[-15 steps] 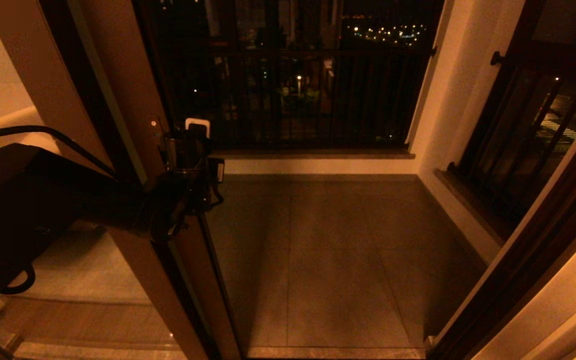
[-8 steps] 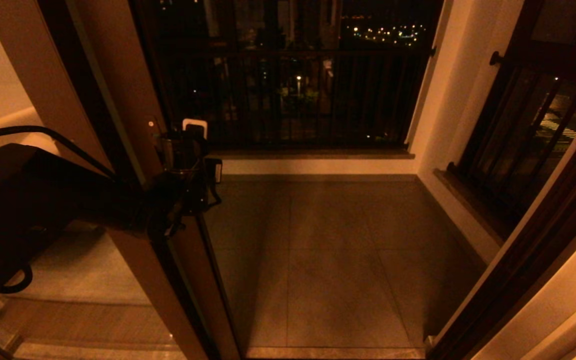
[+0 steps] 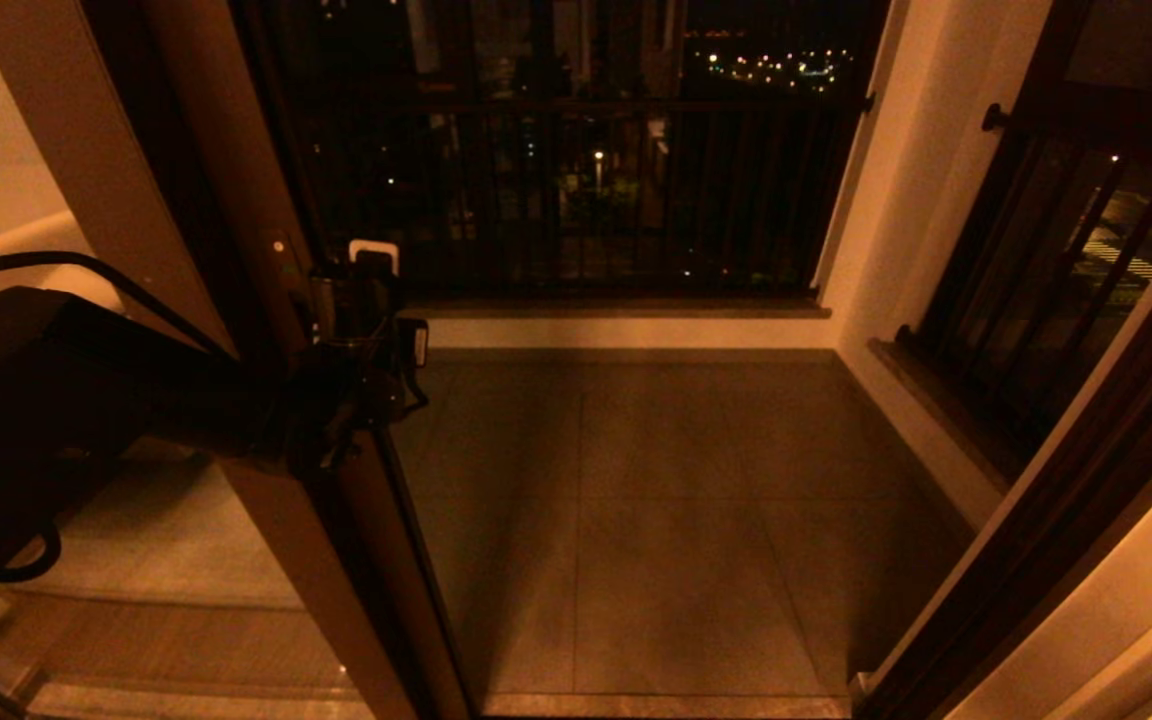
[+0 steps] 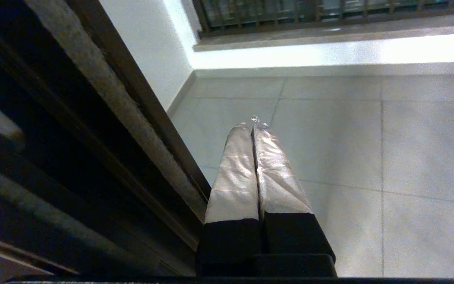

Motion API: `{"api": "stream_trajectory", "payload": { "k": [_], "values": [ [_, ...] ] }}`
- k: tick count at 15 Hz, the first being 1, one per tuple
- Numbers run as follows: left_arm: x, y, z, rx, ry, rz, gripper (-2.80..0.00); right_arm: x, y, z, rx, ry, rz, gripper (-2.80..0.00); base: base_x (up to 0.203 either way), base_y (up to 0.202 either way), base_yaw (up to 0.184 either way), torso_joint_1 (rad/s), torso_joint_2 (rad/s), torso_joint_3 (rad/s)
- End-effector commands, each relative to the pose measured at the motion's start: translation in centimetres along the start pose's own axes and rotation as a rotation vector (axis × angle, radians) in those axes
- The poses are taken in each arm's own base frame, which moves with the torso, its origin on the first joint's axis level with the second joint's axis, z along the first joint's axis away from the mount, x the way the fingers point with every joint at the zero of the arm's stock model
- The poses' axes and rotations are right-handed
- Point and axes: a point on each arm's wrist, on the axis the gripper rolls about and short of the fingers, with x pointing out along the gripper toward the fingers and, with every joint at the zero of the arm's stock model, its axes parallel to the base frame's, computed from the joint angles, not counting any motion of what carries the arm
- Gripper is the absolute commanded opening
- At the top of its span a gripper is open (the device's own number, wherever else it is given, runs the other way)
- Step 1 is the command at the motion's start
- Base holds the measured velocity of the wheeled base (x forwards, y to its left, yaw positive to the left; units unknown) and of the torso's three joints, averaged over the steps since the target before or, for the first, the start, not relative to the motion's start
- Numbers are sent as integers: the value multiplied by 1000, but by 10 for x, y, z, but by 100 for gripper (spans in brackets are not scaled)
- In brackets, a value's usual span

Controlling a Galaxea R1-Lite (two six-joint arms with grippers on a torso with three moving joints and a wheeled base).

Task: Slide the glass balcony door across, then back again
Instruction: Open the slid door, then close the slid door

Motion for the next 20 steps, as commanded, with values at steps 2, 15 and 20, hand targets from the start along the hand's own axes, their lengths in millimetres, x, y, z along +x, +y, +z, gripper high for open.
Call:
{"api": "stream_trajectory", "payload": {
  "k": [2, 15, 20],
  "values": [
    [-14, -7, 12, -28, -51, -34, -280, 0, 0, 0, -1, 2, 1, -280, 0, 0, 0, 0, 0, 0],
    [-220, 133, 91, -1, 93, -338, -280, 0, 0, 0, -1, 0, 1, -280, 0, 0, 0, 0, 0, 0],
    [-296, 222, 56, 83, 455, -334, -280, 0, 0, 0, -1, 2, 1, -280, 0, 0, 0, 0, 0, 0]
  ]
}}
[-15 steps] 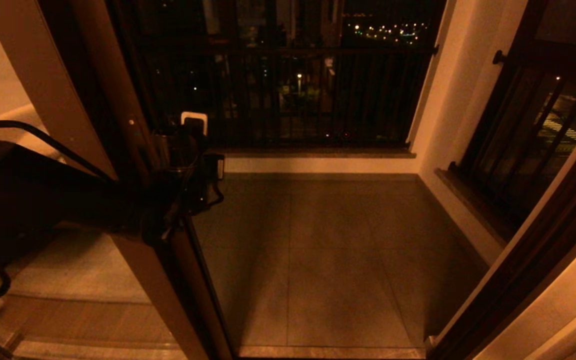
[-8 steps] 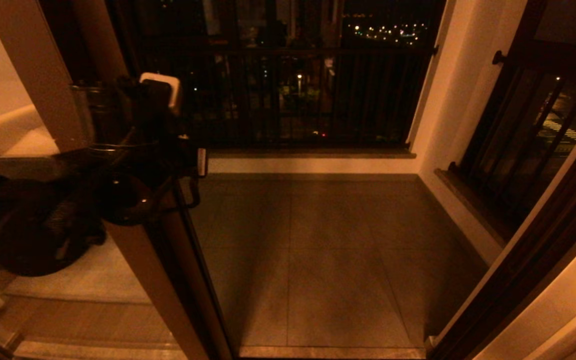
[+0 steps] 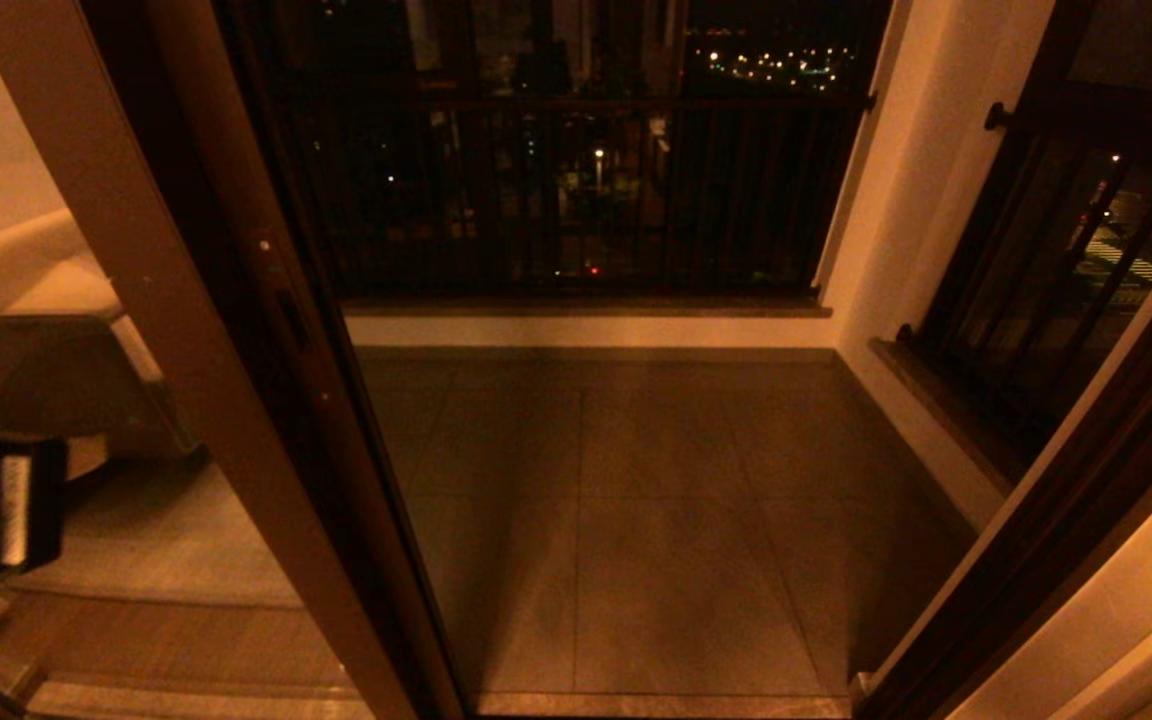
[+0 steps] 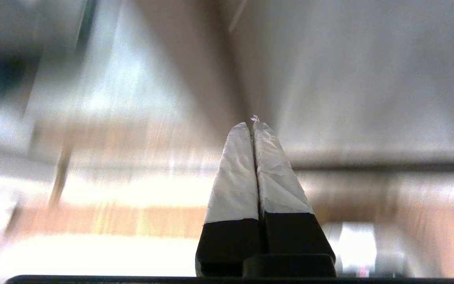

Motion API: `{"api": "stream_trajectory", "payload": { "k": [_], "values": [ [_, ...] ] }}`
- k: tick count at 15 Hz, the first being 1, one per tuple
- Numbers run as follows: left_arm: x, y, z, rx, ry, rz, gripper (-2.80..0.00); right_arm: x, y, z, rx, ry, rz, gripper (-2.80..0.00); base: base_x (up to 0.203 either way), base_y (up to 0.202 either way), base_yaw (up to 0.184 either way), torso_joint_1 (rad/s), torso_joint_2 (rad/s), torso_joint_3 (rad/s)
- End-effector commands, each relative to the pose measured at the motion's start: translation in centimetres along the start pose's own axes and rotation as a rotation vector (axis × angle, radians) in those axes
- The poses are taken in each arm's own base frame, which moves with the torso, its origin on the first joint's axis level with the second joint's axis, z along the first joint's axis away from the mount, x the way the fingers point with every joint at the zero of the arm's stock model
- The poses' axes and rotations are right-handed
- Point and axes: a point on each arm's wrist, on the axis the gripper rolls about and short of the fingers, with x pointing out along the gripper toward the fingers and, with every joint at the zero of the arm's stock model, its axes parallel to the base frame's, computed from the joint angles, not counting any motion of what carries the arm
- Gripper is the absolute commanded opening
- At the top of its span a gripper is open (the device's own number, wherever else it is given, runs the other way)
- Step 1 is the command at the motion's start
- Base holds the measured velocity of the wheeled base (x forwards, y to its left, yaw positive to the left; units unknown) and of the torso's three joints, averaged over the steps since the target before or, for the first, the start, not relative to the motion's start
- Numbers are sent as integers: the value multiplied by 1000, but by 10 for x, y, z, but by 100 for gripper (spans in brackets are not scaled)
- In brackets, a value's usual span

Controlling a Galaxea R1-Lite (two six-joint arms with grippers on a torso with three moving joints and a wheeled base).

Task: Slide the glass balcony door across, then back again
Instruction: Close the slid door

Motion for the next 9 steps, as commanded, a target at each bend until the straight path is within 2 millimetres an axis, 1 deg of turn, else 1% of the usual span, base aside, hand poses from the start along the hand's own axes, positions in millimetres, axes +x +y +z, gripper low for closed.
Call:
{"api": "stream_trajectory", "payload": {
  "k": [1, 2, 3, 4, 6, 7, 8, 9],
  "values": [
    [-40, 29, -35, 6, 109, 58, -280, 0, 0, 0, -1, 2, 0, -280, 0, 0, 0, 0, 0, 0],
    [-46, 36, -43, -22, 130, 103, -280, 0, 0, 0, -1, 2, -1, -280, 0, 0, 0, 0, 0, 0],
    [-46, 37, -49, -34, 152, 129, -280, 0, 0, 0, -1, 2, 1, -280, 0, 0, 0, 0, 0, 0],
    [-45, 37, -45, -48, 139, 126, -280, 0, 0, 0, -1, 1, 1, -280, 0, 0, 0, 0, 0, 0],
    [-31, 29, -30, -109, 63, 93, -280, 0, 0, 0, -1, 2, 1, -280, 0, 0, 0, 0, 0, 0],
    [-21, 23, -27, -124, 54, 41, -280, 0, 0, 0, -1, 2, 0, -280, 0, 0, 0, 0, 0, 0],
    [-18, 19, -25, -133, 44, -28, -280, 0, 0, 0, -1, 2, 1, -280, 0, 0, 0, 0, 0, 0],
    [-17, 16, -23, -138, 23, -97, 0, 0, 0, 0, -1, 2, 0, -280, 0, 0, 0, 0, 0, 0]
  ]
}}
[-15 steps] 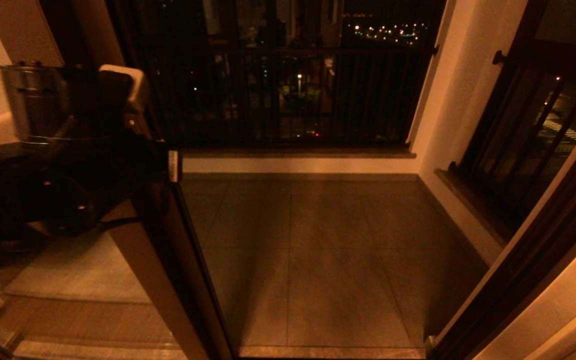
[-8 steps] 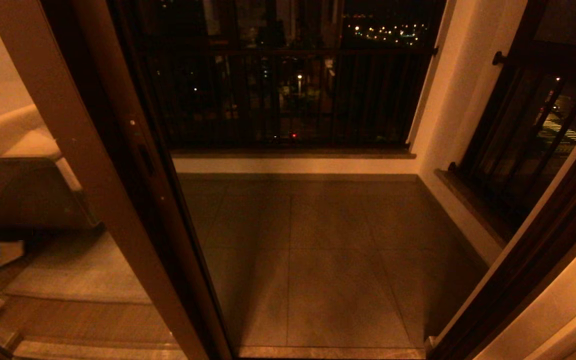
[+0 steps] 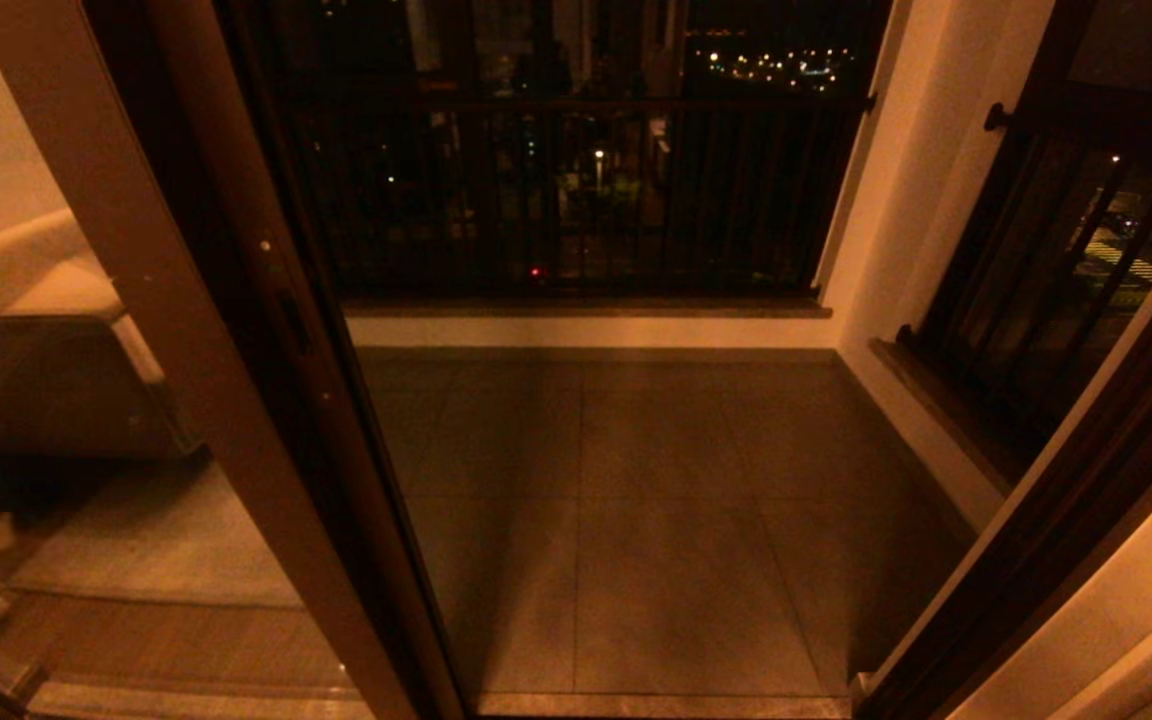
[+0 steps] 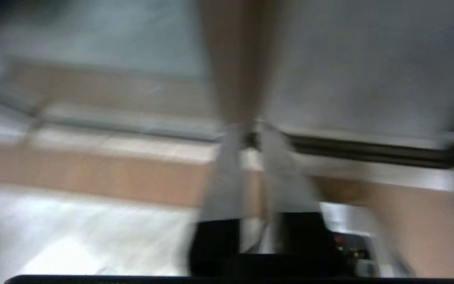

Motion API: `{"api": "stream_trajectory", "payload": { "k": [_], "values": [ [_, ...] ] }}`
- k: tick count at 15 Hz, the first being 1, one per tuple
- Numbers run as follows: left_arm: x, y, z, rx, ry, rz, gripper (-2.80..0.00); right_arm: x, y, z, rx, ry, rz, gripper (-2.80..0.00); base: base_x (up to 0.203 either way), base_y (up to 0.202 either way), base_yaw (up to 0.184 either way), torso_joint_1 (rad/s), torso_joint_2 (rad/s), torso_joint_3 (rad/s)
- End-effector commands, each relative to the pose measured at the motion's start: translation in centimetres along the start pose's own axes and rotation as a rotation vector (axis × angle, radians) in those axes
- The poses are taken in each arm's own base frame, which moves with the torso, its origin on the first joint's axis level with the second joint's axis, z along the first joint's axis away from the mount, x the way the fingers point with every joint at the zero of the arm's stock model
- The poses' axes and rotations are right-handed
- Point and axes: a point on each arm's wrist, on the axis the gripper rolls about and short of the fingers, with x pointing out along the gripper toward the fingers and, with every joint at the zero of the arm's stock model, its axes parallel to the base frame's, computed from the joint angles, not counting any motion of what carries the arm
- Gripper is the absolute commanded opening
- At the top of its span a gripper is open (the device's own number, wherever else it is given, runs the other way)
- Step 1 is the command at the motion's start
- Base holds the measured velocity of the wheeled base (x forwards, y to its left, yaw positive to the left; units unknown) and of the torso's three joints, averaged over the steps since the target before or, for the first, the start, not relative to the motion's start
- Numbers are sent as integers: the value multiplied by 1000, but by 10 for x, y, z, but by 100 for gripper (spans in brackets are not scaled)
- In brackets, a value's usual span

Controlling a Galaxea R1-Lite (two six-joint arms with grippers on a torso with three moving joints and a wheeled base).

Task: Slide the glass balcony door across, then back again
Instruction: Close the slid door

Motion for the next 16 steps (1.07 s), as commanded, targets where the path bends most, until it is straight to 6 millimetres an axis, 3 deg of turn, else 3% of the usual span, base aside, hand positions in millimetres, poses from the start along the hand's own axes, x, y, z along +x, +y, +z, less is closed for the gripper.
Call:
{"api": "stream_trajectory", "payload": {
  "k": [1, 4, 7, 9, 11, 15, 16],
  "values": [
    [9, -6, -1, 4, 5, -52, 0, 0, 0, 0, -1, 2, 1, -280, 0, 0, 0, 0, 0, 0],
    [28, -13, 3, -20, -65, -51, 0, 0, 0, 0, -1, 2, 1, -280, 0, 0, 0, 0, 0, 0],
    [8, -15, 41, -54, -199, -75, 0, 0, 0, 0, -1, 2, 1, -280, 0, 0, 0, 0, 0, 0],
    [12, -23, 57, -41, -224, -114, 0, 0, 0, 0, -1, 2, 0, -280, 0, 0, 0, 0, 0, 0],
    [35, -38, 66, -22, -219, -196, 0, 0, 0, 0, -1, 2, 1, -280, 0, 0, 0, 0, 0, 0],
    [112, -72, 83, -26, -179, -210, 0, 0, 0, 0, -1, 2, 1, -280, 0, 0, 0, 0, 0, 0],
    [119, -76, 92, -26, -172, -213, 0, 0, 0, 0, -1, 2, 0, -280, 0, 0, 0, 0, 0, 0]
  ]
}}
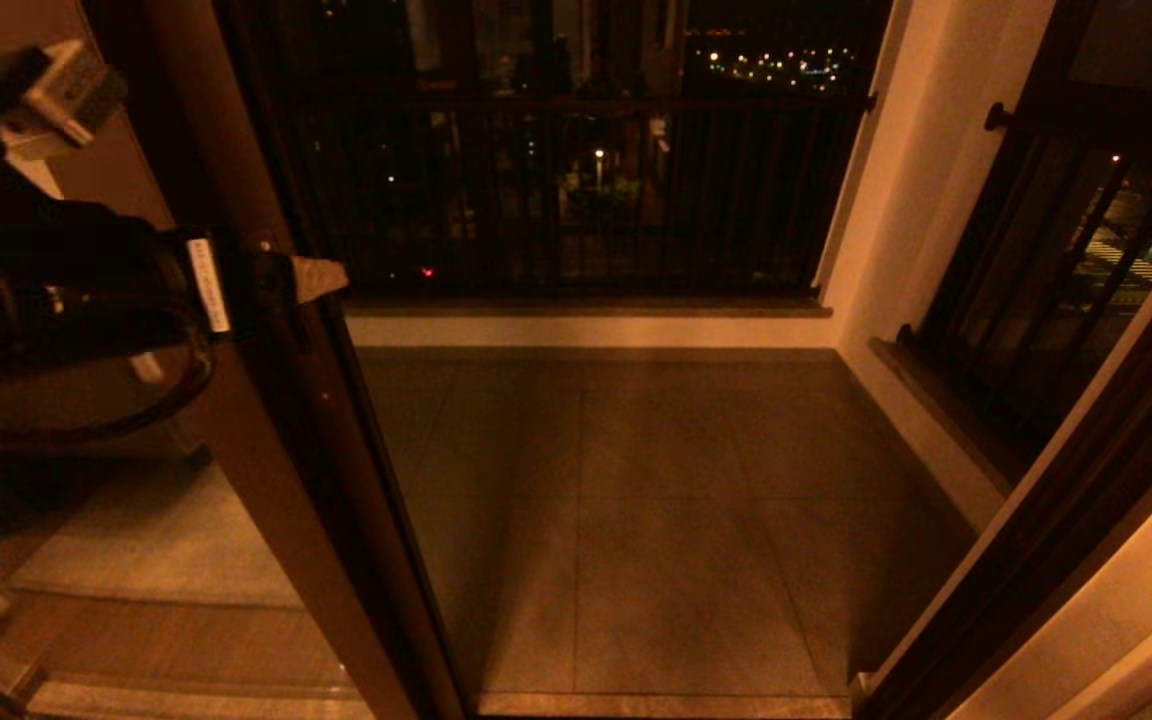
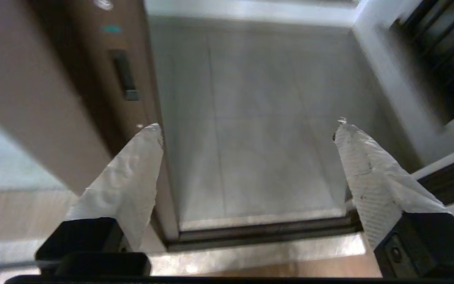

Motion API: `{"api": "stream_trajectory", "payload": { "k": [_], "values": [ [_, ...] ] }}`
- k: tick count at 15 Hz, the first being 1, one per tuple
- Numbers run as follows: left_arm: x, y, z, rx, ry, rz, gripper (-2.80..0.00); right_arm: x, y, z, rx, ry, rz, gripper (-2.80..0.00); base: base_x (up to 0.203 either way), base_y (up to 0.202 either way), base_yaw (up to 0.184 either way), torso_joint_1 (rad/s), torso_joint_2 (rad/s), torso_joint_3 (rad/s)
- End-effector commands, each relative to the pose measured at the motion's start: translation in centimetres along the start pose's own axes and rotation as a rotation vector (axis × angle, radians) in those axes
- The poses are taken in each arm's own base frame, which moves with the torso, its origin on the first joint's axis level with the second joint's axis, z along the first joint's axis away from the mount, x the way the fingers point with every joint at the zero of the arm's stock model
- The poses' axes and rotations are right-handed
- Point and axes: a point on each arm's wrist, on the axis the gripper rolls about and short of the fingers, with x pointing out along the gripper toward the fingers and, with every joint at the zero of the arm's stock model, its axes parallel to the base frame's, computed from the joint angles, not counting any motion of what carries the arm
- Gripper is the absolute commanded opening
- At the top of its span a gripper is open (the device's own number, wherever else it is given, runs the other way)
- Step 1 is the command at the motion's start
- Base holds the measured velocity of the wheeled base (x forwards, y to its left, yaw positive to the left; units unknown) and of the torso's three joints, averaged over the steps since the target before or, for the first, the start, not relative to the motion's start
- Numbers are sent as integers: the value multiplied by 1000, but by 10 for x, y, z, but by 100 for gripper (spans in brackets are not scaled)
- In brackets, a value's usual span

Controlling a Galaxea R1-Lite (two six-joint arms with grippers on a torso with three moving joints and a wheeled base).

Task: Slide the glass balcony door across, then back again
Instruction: Close the slid door

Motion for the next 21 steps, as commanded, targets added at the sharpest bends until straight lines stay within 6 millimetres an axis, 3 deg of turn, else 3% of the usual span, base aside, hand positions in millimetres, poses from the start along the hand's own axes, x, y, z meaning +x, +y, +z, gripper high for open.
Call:
{"api": "stream_trajectory", "payload": {
  "k": [1, 4, 7, 10, 12, 21],
  "values": [
    [41, -9, 6, 7, 50, 6, 0, 0, 0, 0, -1, 2, 1, -280, 0, 0, 0, 0, 0, 0],
    [59, -20, 31, -2, 54, -82, 0, 0, 0, 0, -1, 2, 1, -280, 0, 0, 0, 0, 0, 0],
    [56, -3, 20, -7, 126, -96, 0, 0, 0, 0, -1, 2, 1, -280, 0, 0, 0, 0, 0, 0],
    [77, 17, 8, -16, 183, -18, 0, 0, 0, 0, -1, 2, 1, -280, 0, 0, 0, 0, 0, 0],
    [80, 28, 5, -21, 183, 11, 0, 0, 0, 0, -1, 2, 1, -280, 0, 0, 0, 0, 0, 0],
    [97, 40, -9, -26, 202, 18, 0, 0, 0, 0, -1, 2, 1, -280, 0, 0, 0, 0, 0, 0]
  ]
}}
